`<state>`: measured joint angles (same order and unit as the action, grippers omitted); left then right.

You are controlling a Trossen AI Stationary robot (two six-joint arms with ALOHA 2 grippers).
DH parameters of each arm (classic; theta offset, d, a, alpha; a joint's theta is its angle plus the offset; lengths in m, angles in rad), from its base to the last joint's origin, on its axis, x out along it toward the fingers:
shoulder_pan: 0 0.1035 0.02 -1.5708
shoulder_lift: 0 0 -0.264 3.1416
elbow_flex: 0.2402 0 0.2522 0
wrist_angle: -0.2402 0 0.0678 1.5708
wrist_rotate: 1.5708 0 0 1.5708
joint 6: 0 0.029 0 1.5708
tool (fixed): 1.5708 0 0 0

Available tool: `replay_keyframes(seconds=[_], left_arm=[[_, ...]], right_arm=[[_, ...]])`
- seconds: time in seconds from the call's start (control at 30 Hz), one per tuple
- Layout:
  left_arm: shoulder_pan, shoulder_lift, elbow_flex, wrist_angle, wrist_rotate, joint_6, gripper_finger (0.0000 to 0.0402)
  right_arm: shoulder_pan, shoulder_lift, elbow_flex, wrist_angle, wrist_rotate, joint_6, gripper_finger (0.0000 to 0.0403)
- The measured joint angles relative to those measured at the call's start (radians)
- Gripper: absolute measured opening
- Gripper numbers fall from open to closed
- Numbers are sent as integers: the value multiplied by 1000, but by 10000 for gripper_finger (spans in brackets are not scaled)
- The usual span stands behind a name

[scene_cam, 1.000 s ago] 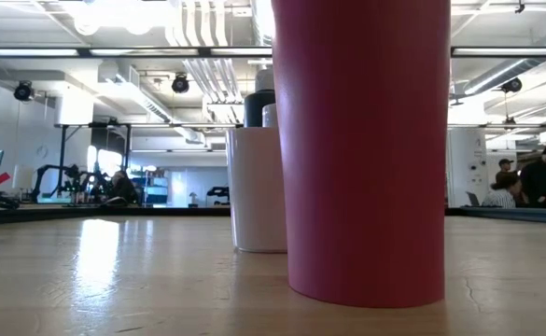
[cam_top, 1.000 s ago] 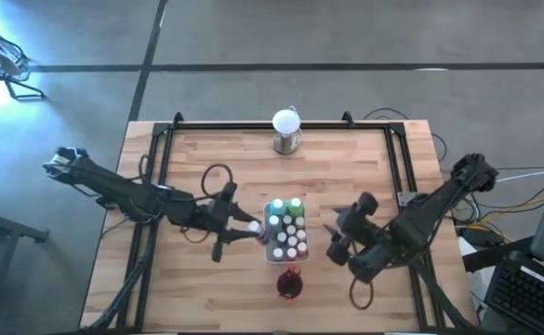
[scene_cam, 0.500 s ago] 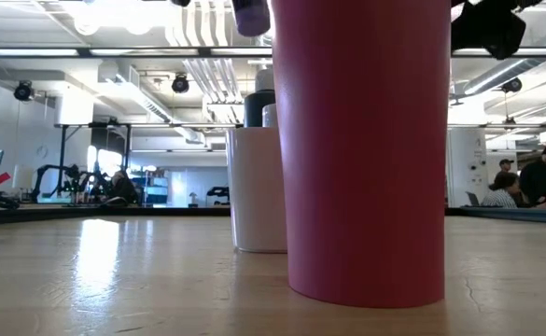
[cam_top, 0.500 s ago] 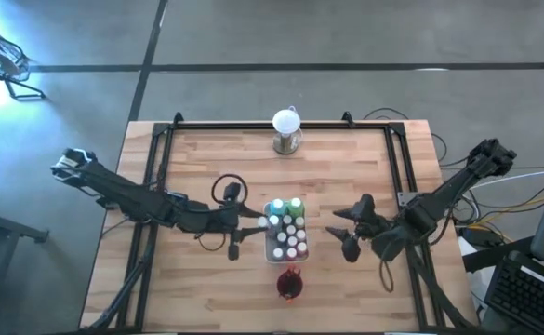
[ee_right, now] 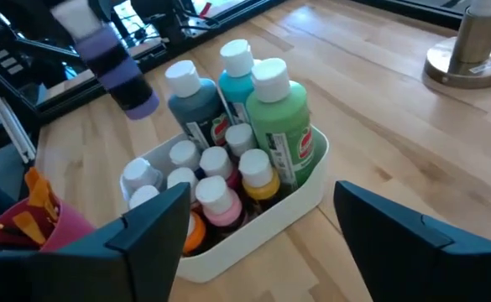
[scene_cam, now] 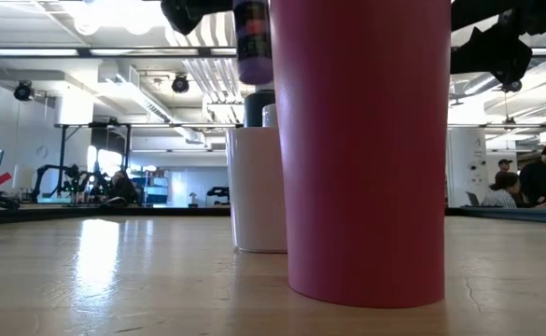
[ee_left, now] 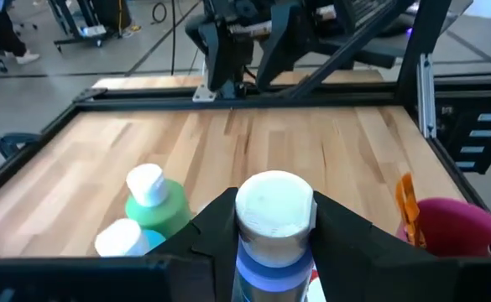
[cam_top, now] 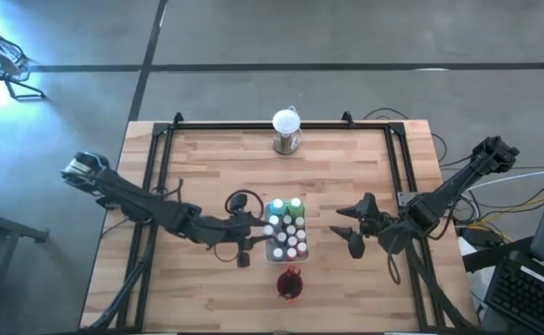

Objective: Pick & Place Paint Supplies
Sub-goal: Put the purple paint bottle into the white bin

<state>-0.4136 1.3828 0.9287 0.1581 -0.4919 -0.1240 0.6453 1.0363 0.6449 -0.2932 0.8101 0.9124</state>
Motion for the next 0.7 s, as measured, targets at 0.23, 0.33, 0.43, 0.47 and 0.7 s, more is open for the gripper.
replay_keyframes(seconds=[0.23, 0.33, 0.43, 0.47, 0.7], left_arm=[[-7, 55, 0, 7, -9, -10, 126], [-9, 70, 0, 8, -10, -10, 126], [-11, 82, 0, 8, -16, -8, 126], [-13, 86, 0, 9, -28, -2, 126], [-25, 109, -5, 25, -76, 36, 126]], right_arm=[[0, 4, 0, 1, 0, 1, 300], [0, 5, 0, 0, 0, 1, 297], [0, 5, 0, 0, 0, 1, 287], [0, 5, 0, 0, 0, 1, 284], [0, 5, 0, 0, 0, 1, 258]])
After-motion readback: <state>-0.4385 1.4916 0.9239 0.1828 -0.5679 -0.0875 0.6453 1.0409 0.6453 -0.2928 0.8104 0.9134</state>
